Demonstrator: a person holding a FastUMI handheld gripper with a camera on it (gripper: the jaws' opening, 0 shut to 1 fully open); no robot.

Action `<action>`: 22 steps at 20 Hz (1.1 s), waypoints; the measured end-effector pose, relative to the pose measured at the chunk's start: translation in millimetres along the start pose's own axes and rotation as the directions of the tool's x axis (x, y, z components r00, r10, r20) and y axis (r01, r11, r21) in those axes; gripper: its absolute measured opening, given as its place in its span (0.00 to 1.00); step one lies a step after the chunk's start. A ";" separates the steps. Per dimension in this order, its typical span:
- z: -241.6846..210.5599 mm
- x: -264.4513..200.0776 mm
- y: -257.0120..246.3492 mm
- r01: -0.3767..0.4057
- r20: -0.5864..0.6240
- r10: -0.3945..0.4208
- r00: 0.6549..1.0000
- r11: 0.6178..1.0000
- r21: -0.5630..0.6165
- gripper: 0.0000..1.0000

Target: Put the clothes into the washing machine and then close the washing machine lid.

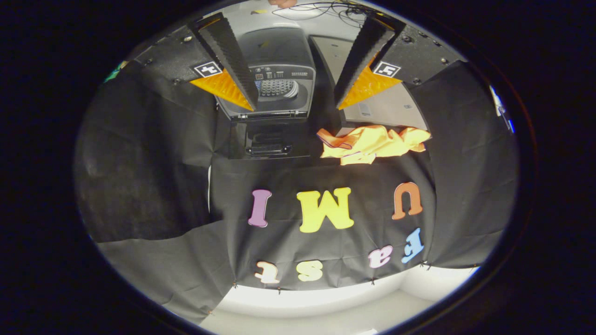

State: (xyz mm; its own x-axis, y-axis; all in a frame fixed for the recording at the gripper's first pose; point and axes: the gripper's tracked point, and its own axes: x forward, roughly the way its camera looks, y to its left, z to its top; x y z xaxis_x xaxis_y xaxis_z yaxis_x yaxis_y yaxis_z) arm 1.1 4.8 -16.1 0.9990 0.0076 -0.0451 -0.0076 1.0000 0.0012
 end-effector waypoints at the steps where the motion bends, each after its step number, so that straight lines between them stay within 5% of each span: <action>1: -1.1 0.9 -0.1 0.000 -0.003 0.000 1.000 1.000 0.001 1.00; 13: -5.1 10.2 15.2 -0.034 -0.043 0.035 0.998 0.999 0.015 1.00; 22: 29.3 73.0 104.8 -0.195 -0.061 0.193 0.979 0.980 -0.030 1.00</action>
State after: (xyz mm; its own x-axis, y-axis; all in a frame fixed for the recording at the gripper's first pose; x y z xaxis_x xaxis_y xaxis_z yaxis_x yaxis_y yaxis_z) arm 74.6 110.1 10.0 0.9740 0.2009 -0.1048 -0.2040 0.9788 -0.0198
